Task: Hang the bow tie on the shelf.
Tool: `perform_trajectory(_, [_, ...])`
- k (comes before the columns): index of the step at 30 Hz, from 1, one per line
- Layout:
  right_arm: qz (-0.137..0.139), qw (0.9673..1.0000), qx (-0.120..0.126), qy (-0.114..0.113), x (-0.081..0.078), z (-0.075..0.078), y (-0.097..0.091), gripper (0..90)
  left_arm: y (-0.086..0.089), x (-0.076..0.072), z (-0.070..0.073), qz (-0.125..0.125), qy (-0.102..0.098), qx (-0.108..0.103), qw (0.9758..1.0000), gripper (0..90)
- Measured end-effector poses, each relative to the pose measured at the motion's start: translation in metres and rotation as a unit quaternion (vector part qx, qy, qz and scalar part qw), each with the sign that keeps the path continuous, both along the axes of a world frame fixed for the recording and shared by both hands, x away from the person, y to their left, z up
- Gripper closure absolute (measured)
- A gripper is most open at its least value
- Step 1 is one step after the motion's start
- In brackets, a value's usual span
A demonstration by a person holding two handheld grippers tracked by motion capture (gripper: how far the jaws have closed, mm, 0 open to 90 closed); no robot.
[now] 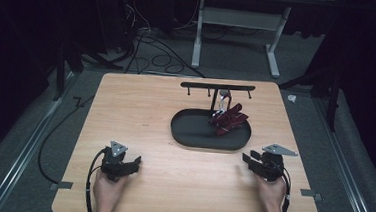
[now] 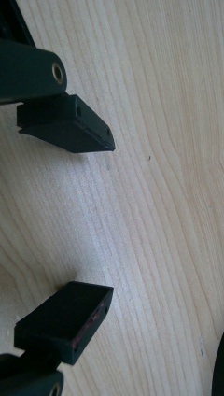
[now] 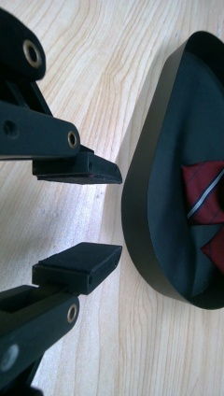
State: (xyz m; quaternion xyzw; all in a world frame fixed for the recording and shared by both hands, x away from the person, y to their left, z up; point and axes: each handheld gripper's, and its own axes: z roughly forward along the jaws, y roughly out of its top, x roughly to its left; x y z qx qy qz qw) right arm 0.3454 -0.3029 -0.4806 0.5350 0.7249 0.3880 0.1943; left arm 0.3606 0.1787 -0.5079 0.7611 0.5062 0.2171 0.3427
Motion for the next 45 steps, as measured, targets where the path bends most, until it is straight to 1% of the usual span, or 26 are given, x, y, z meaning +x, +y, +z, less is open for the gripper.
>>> perform_trajectory(3, [-0.002, 1.0, -0.003, 0.001, 0.0, -0.002, 0.001, 60.7, 0.0, 0.0, 0.0, 0.0, 0.0, 0.0, 1.0, 25.2])
perform_trajectory(6, [0.002, 0.9999, -0.015, 0.003, 0.002, -0.005, 0.003, 60.2, 0.0, 0.0, 0.0, 0.0, 0.0, 0.0, 1.0, 25.2])
perform_trajectory(8, [0.0, 0.9998, -0.019, 0.004, 0.002, -0.006, 0.004, 59.9, 0.0, 0.0, 0.0, 0.0, 0.0, 0.0, 1.0, 25.3])
perform_trajectory(12, [-0.003, 0.9998, -0.021, 0.006, 0.003, -0.008, 0.004, 59.3, 0.0, 0.0, 0.0, 0.0, 0.0, 0.0, 1.0, 25.3])
perform_trajectory(14, [-0.003, 0.9997, -0.024, 0.006, 0.003, -0.009, 0.005, 59.2, 0.0, 0.0, 0.0, 0.0, 0.0, 0.0, 1.0, 25.3])
perform_trajectory(16, [-0.002, 0.9994, -0.033, 0.005, 0.004, -0.011, 0.007, 58.9, 0.0, 0.0, 0.0, 0.0, 0.0, 0.0, 1.0, 25.3])
perform_trajectory(21, [-0.003, 0.9992, -0.038, 0.008, 0.004, -0.013, 0.007, 58.4, 0.0, 0.0, 0.0, 0.0, 0.0, 0.0, 1.0, 25.3])
perform_trajectory(25, [-0.002, 0.9987, -0.049, 0.008, 0.004, -0.014, 0.009, 58.0, 0.0, 0.0, 0.0, 0.0, 0.0, 0.0, 1.0, 25.3])
perform_trajectory(29, [-0.004, 0.9987, -0.051, 0.009, 0.005, -0.016, 0.01, 57.4, 0.0, 0.0, 0.0, 0.0, 0.0, 0.0, 1.0, 25.3])
perform_trajectory(34, [-0.001, 0.998, -0.063, 0.013, 0.005, -0.018, 0.011, 55.7, 0.0, 0.0, 0.0, 0.0, 0.0, 0.0, 1.0, 25.3])
perform_trajectory(36, [-0.002, 0.9978, -0.064, 0.016, 0.005, -0.019, 0.011, 55.0, 0.0, 0.0, 0.0, 0.0, 0.0, 0.0, 1.0, 25.3])
perform_trajectory(38, [-0.003, 0.9978, -0.065, 0.013, 0.004, -0.02, 0.011, 54.6, 0.0, 0.0, 0.0, 0.0, 0.0, 0.0, 1.0, 25.3])
perform_trajectory(40, [-0.002, 0.9976, -0.068, 0.011, 0.004, -0.02, 0.011, 53.1, 0.0, 0.0, 0.0, 0.0, 0.0, 0.0, 1.0, 25.3])
perform_trajectory(43, [0.0, 0.9968, -0.08, 0.006, 0.003, -0.021, 0.013, 48.8, 0.0, 0.0, 0.0, 0.0, 0.0, 0.0, 1.0, 25.3])
perform_trajectory(45, [-0.001, 0.9968, -0.08, 0.006, 0.004, -0.021, 0.012, 46.6, 0.0, 0.0, 0.0, 0.0, 0.0, 0.0, 1.0, 25.3])
